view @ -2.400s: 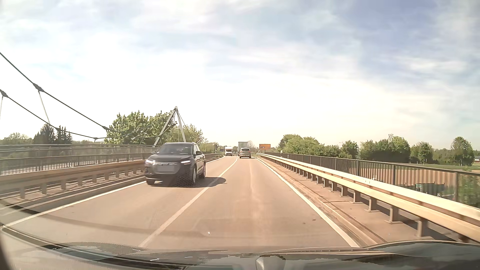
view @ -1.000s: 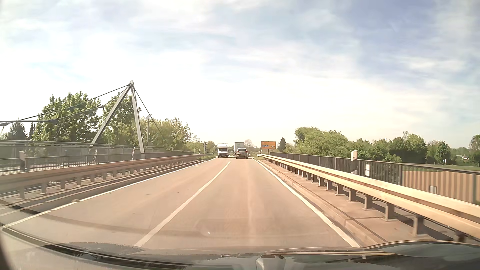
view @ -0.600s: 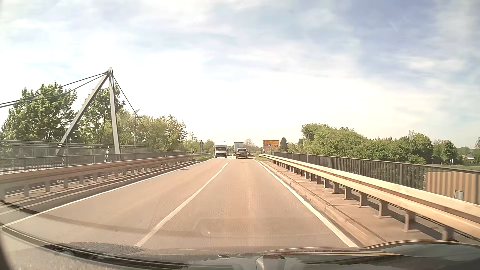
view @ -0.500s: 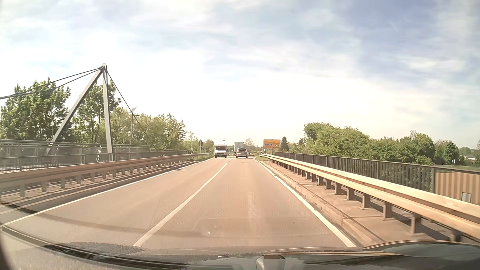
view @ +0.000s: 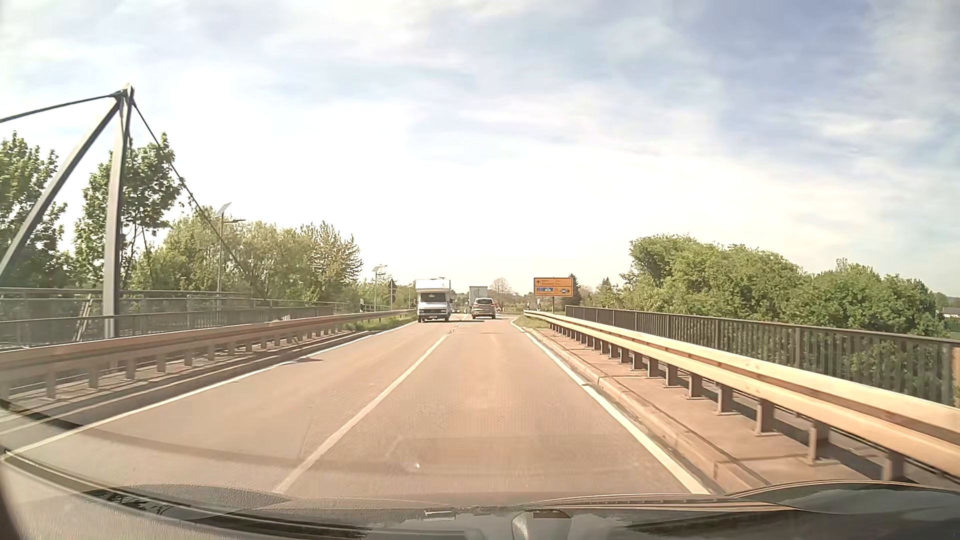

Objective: Follow the waypoints while adhering to traffic rules and regulations

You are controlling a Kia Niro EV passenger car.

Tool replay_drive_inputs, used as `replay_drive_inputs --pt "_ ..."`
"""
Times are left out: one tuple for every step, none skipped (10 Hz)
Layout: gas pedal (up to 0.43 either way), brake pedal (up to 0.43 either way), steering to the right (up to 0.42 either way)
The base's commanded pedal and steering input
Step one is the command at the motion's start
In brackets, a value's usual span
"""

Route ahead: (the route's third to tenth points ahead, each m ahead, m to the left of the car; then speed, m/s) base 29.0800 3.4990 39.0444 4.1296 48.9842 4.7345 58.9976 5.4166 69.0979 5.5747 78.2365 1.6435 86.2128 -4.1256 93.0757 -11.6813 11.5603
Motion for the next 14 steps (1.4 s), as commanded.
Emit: replay_drive_inputs --pt "0.02 0.0 -0.002" --pt "0.028 0.0 -0.002" --pt "0.039 0.0 -0.001" --pt "0.039 0.0 -0.001" --pt "0.039 0.0 -0.001" --pt "0.039 0.0 -0.001" --pt "0.039 0.0 -0.001" --pt "0.039 0.0 -0.001" --pt "0.039 0.0 -0.001" --pt "0.039 0.0 -0.002" --pt "0.039 0.0 -0.003" --pt "0.039 0.0 -0.004" --pt "0.039 0.0 -0.004" --pt "0.039 0.0 -0.004"
